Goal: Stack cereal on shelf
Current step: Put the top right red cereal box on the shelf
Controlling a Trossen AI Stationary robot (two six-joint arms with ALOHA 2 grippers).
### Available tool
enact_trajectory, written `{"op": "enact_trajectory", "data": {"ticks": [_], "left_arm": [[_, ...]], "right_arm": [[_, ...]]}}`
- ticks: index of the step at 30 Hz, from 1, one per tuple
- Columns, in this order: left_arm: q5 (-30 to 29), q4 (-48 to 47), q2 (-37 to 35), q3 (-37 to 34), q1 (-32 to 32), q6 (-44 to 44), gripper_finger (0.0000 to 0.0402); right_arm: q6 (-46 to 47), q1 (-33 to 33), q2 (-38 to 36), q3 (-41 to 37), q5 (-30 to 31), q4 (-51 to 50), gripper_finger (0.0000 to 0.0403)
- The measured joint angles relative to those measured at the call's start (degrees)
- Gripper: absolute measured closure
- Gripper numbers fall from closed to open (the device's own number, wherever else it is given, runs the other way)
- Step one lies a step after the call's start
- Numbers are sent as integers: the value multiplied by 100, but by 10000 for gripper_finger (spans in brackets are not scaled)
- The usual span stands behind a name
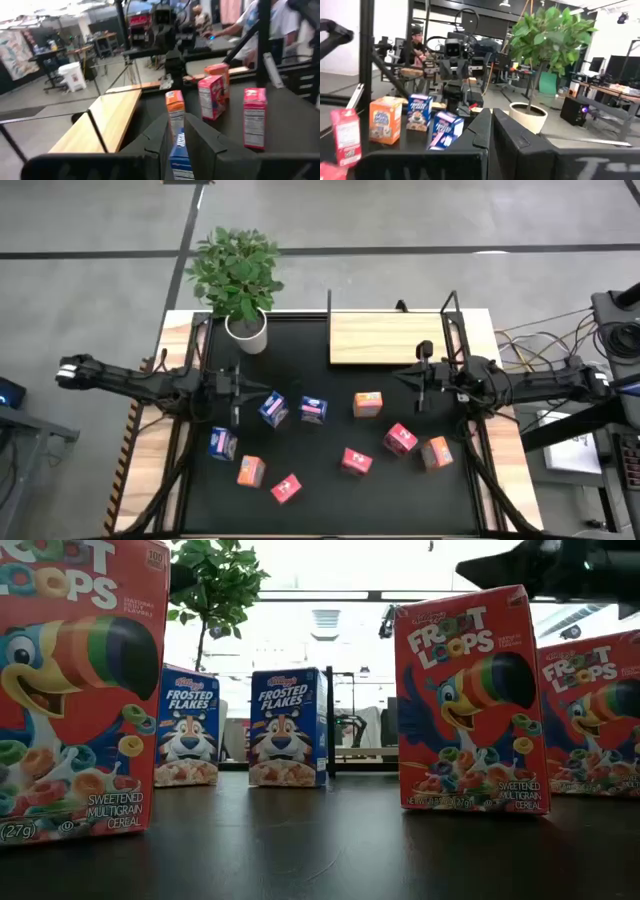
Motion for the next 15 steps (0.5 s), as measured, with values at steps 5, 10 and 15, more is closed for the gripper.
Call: {"op": "enact_trajectory", "data": {"ticks": [5, 10, 15], "left_arm": [[17, 1, -709, -397, 0, -40, 357], [24, 12, -1030, -512, -6, 5, 357], [34, 25, -1106, -626, -6, -73, 357]], "right_arm": [[195, -2, -407, -389, 132, 233, 394], [269, -2, -440, -327, 173, 27, 394], [395, -2, -394, -107, 189, -268, 394]]}}
